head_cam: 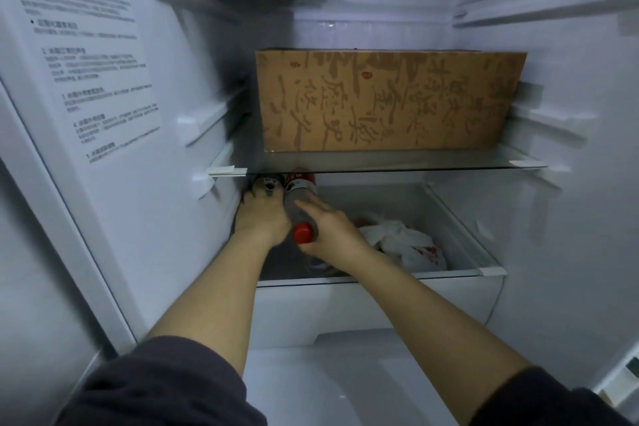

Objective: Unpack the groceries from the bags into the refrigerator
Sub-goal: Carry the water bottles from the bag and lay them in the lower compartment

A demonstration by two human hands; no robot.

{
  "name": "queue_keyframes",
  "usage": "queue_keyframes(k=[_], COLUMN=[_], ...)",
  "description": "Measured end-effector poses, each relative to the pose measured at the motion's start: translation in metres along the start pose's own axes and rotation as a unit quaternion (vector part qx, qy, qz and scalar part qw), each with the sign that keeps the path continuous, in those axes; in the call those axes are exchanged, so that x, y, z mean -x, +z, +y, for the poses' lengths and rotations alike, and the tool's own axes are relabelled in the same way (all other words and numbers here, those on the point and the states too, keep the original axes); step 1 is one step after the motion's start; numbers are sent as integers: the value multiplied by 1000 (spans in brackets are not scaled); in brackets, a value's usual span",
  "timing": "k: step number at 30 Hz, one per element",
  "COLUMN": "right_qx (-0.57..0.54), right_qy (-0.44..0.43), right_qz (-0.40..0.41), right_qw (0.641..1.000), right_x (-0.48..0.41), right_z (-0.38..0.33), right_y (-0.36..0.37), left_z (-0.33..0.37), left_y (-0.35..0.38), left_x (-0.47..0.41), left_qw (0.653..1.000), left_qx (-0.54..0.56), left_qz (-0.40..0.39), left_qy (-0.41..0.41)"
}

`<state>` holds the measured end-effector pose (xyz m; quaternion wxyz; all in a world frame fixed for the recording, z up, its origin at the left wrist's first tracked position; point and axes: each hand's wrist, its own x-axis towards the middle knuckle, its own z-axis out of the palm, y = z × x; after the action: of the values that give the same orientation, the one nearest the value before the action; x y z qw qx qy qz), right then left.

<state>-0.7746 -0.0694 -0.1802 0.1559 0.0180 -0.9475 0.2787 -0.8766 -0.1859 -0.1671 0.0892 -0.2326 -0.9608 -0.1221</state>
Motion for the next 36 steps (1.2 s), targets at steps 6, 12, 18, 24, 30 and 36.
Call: queue_keyframes(k=[6, 12, 18, 24, 30, 36], right_qx=[-112, -172, -171, -160, -84, 87], right_qy=[39, 57, 69, 67, 72, 128], right_qz=[-6, -36, -61, -81, -46, 51], right_qw=[993, 983, 981, 982, 993, 987], right_x=[-5, -11, -11, -6, 18, 79], right_z=[7, 12, 13, 7, 3, 6], right_y=[-5, -7, -9, -15, -17, -20], left_z=[-3, -6, -1, 10, 19, 33], left_y=[-2, 1, -3, -10, -4, -5], left_x=[0, -5, 2, 17, 42, 89], left_qw=[1000, 1000, 999, 996, 985, 972], left_qx=[8, 17, 13, 49, 112, 142], left_qz=[-5, 3, 34, 69, 108, 184], left_qy=[2, 3, -2, -38, -76, -28])
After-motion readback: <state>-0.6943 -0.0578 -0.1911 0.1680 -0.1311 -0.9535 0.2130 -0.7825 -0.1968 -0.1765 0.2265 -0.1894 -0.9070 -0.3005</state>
